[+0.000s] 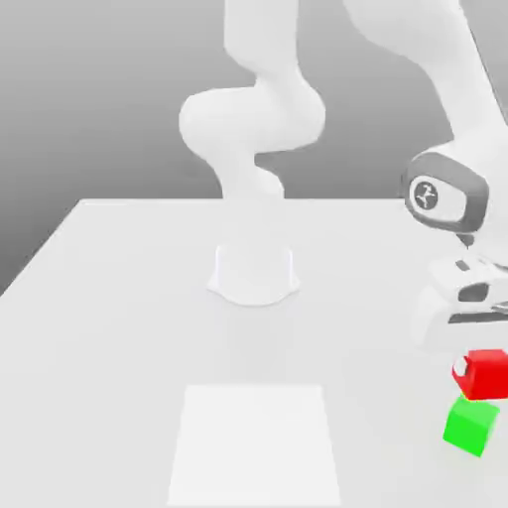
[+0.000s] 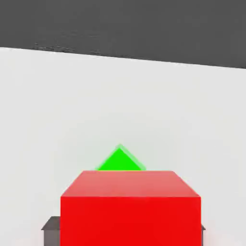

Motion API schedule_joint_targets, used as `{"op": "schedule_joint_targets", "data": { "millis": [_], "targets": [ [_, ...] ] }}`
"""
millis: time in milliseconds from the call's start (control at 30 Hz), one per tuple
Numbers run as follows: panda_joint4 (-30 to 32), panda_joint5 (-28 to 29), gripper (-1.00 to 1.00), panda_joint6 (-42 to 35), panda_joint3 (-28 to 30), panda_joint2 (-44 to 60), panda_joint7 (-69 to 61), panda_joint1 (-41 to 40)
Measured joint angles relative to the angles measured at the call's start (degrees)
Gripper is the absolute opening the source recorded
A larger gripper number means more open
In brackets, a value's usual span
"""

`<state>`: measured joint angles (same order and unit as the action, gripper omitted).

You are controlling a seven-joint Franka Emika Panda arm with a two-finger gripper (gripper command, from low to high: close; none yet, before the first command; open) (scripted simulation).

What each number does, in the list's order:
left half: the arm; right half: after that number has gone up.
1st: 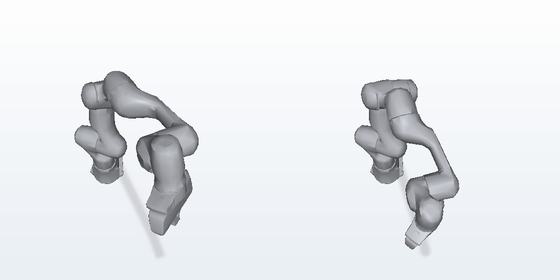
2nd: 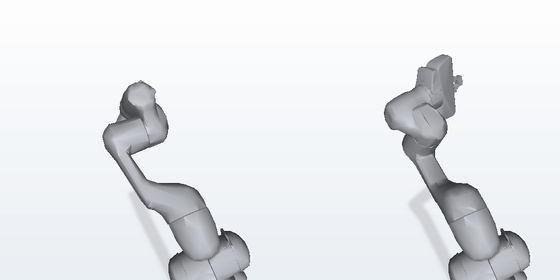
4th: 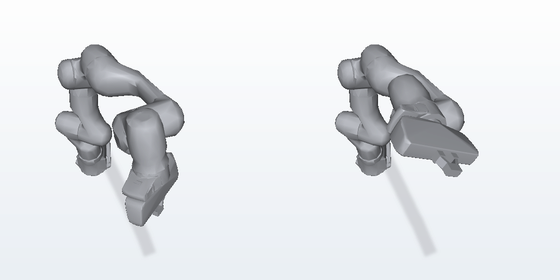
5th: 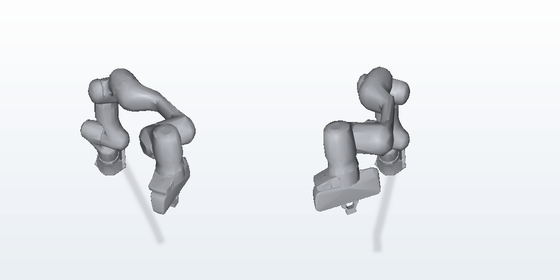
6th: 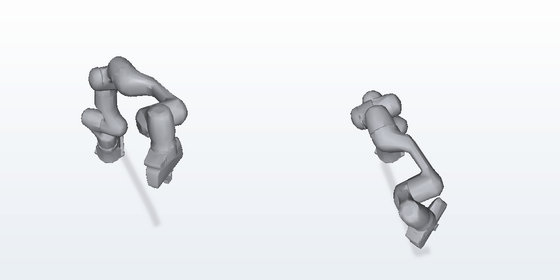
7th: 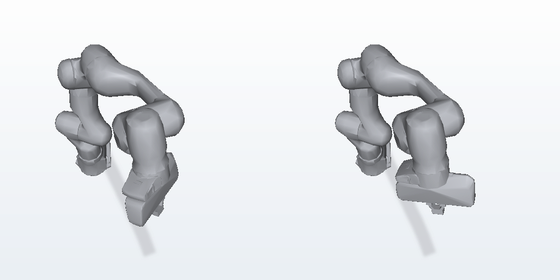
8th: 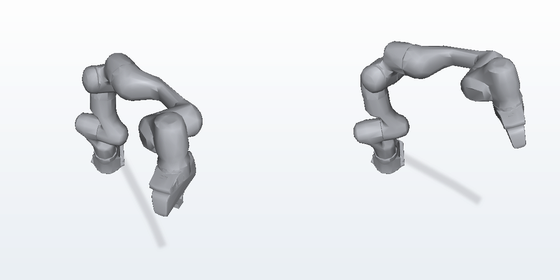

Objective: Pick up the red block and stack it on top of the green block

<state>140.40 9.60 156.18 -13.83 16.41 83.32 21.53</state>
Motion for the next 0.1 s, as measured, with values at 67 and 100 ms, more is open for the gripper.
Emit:
{"op": "schedule_joint_targets", "data": {
  "millis": [67,100],
  "targets": [
    [0.0,0.0,1.0,0.0,0.0,0.0,0.0,0.0],
    [0.0,0.0,1.0,0.0,0.0,0.0,0.0,0.0]
  ]
}}
